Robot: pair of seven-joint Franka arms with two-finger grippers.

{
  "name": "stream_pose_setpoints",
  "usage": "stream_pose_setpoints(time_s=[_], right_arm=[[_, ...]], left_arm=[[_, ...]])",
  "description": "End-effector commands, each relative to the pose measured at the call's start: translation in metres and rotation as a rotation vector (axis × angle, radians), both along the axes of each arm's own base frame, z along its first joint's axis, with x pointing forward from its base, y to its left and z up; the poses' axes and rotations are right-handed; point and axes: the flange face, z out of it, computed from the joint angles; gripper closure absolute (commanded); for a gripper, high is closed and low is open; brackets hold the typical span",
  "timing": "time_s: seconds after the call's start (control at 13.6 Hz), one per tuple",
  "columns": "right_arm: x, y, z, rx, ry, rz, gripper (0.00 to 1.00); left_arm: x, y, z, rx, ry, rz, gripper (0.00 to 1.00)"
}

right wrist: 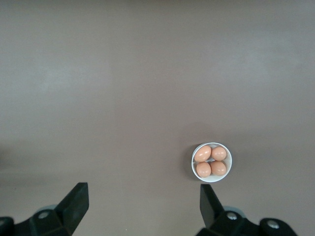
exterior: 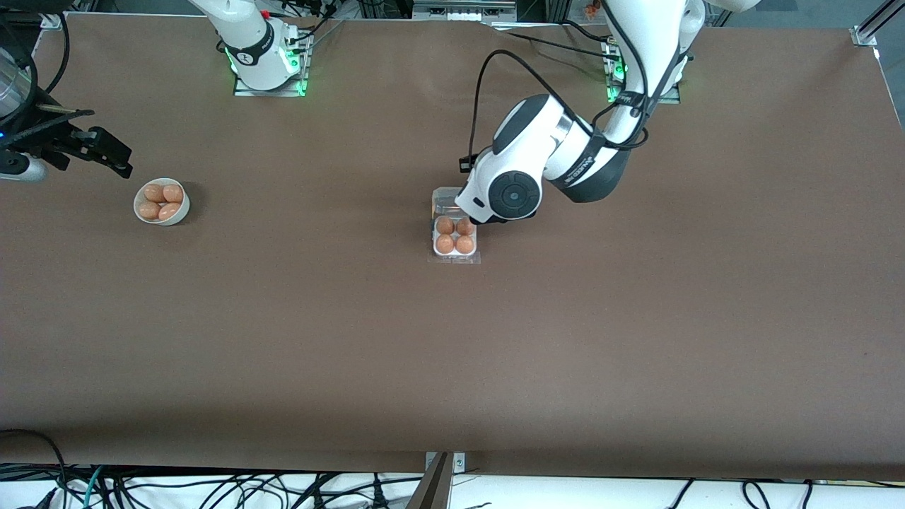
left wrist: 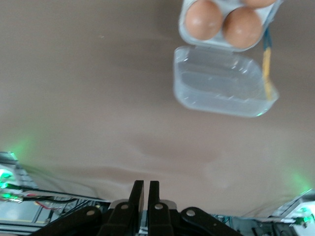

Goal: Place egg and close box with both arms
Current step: 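Press the clear lid down over the eggs with the left gripper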

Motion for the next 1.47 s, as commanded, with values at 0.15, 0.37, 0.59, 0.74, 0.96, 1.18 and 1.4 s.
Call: stream_pose_setpoints(time_s=[0.15, 0.37, 0.59, 0.74, 0.96, 1.18, 1.4], right_arm=[[0.002, 0.014, 0.002, 0.02, 0.001, 0.014, 0.0], [0.003, 0.014, -0.001, 0.02, 0.001, 0.012, 0.0], [0.009, 0.014, -0.009, 0.021, 0.009, 0.023, 0.0], [0.009, 0.014, -0.009, 0.021, 0.009, 0.028, 0.0], [0.009, 0.015, -0.01, 0.021, 0.011, 0.028, 0.0], [0.008, 0.019, -0.009, 0.021, 0.009, 0.036, 0.0], [0.008, 0.019, -0.009, 0.021, 0.009, 0.036, 0.0]], left_arm=[[-0.003, -0.041, -0.027, -0.038, -0.014, 0.06, 0.89], [-0.013, -0.05, -0.054, -0.013, 0.008, 0.043, 0.89], [-0.014, -0.055, -0.06, -0.017, -0.006, 0.046, 0.95], [-0.014, -0.055, -0.06, -0.019, -0.006, 0.047, 0.99], [-0.01, -0.056, -0.065, -0.028, -0.032, 0.062, 1.0], [-0.012, -0.058, -0.068, -0.022, -0.032, 0.055, 1.0], [-0.009, -0.058, -0.067, -0.026, -0.044, 0.061, 1.0]])
